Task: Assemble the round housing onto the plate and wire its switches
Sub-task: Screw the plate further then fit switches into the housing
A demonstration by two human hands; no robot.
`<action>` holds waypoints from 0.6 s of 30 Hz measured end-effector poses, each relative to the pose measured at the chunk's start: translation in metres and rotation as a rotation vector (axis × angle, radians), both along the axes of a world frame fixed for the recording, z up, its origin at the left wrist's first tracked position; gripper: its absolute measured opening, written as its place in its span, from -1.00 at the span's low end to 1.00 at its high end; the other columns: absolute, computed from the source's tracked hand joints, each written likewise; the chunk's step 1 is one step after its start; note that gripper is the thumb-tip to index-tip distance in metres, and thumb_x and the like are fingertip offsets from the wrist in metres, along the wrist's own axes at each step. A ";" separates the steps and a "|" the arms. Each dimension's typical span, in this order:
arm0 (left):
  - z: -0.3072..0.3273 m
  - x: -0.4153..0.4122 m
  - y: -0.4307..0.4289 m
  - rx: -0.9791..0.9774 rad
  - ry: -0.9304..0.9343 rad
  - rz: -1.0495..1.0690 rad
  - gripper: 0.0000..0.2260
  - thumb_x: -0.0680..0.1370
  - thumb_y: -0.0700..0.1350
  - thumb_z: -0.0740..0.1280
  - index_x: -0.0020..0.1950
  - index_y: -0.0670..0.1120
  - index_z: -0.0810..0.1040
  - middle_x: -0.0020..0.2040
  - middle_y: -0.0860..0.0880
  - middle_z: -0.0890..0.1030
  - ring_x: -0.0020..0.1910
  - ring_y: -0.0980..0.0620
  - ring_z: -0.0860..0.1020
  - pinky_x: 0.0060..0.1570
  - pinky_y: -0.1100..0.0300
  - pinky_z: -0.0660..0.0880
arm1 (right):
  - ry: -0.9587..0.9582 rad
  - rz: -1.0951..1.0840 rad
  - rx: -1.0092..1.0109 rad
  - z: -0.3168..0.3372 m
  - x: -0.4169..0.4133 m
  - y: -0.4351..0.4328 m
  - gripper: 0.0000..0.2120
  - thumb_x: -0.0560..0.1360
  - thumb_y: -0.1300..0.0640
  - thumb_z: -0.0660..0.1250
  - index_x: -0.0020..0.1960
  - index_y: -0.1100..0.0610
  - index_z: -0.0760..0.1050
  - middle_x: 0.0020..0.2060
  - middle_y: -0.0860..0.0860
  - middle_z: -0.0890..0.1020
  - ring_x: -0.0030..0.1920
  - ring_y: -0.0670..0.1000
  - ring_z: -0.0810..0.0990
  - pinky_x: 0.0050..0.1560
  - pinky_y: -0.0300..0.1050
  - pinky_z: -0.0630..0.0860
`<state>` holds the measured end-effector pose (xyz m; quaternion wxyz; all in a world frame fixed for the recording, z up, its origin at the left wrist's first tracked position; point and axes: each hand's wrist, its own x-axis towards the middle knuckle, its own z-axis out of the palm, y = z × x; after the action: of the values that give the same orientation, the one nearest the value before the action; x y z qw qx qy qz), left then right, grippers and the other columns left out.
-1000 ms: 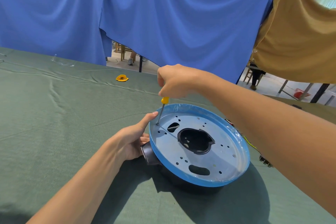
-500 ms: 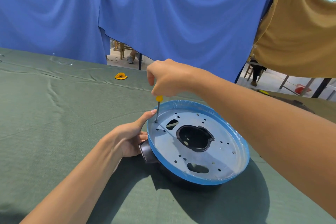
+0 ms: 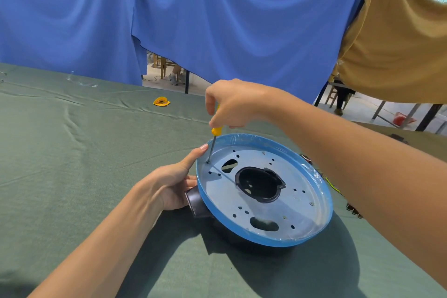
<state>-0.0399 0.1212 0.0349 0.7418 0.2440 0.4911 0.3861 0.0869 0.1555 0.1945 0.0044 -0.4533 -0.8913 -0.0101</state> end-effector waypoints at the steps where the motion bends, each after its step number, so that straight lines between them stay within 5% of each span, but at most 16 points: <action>1: 0.000 0.000 0.000 0.002 0.000 -0.006 -0.35 0.17 0.22 0.56 -0.09 -0.33 0.65 -0.08 -0.30 0.68 -0.25 -0.22 0.69 -0.31 -0.11 0.65 | 0.026 0.010 0.042 -0.003 0.001 0.001 -0.86 0.49 0.13 0.33 0.00 0.18 0.55 -0.27 0.06 0.60 -0.31 0.06 0.57 -0.52 -0.29 0.33; 5: 0.000 0.000 0.000 0.012 0.001 -0.002 -0.35 0.16 0.22 0.56 -0.07 -0.33 0.64 -0.09 -0.30 0.69 -0.25 -0.22 0.69 -0.30 -0.11 0.65 | 0.030 -0.024 0.143 -0.014 0.002 0.003 -0.65 0.57 -0.10 0.27 -0.26 0.12 0.36 -0.32 0.03 0.43 -0.30 0.06 0.41 -0.40 -0.13 0.27; 7: -0.001 0.000 0.000 0.021 0.009 0.003 -0.36 0.17 0.22 0.56 -0.09 -0.32 0.65 -0.08 -0.30 0.68 -0.24 -0.22 0.69 -0.27 -0.12 0.65 | -0.035 -0.036 0.122 -0.011 0.002 -0.001 -0.61 0.54 -0.22 0.26 -0.22 0.11 0.41 -0.30 0.03 0.50 -0.31 0.01 0.45 -0.40 -0.12 0.29; 10: -0.002 0.000 0.001 0.031 0.017 0.005 -0.38 0.11 0.22 0.58 -0.17 -0.32 0.68 -0.07 -0.30 0.69 -0.23 -0.22 0.69 -0.25 -0.13 0.66 | -0.090 -0.018 0.010 -0.004 -0.001 -0.004 -0.78 0.53 0.00 0.27 0.04 0.14 0.48 -0.13 0.08 0.62 -0.24 0.05 0.55 -0.42 -0.18 0.36; 13: -0.003 0.000 0.001 0.030 0.010 0.005 -0.42 0.11 0.20 0.59 -0.24 -0.32 0.69 -0.08 -0.30 0.69 -0.23 -0.23 0.69 -0.27 -0.13 0.65 | -0.027 0.039 0.117 -0.008 -0.002 -0.005 -0.94 0.52 0.20 0.25 -0.14 0.14 0.44 -0.22 0.10 0.52 -0.28 0.08 0.49 -0.44 -0.17 0.30; 16: -0.003 0.000 0.001 0.028 0.011 0.005 -0.43 0.13 0.21 0.59 -0.26 -0.32 0.69 -0.09 -0.30 0.69 -0.23 -0.23 0.69 -0.27 -0.12 0.65 | 0.001 -0.010 0.230 -0.016 -0.002 -0.005 -0.64 0.60 0.05 0.24 -0.31 0.09 0.20 -0.32 0.03 0.32 -0.38 0.01 0.30 -0.43 -0.13 0.19; 18: -0.004 -0.001 0.001 0.032 0.013 0.005 -0.41 0.11 0.21 0.59 -0.22 -0.31 0.69 -0.08 -0.29 0.69 -0.23 -0.22 0.69 -0.22 -0.13 0.65 | -0.060 -0.015 0.169 -0.014 -0.003 -0.007 -0.68 0.59 -0.06 0.23 -0.21 0.12 0.28 -0.26 0.03 0.40 -0.32 0.00 0.39 -0.42 -0.13 0.23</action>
<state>-0.0408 0.1223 0.0306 0.7336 0.2572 0.4904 0.3941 0.0842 0.1488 0.1807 0.0156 -0.4573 -0.8837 -0.0989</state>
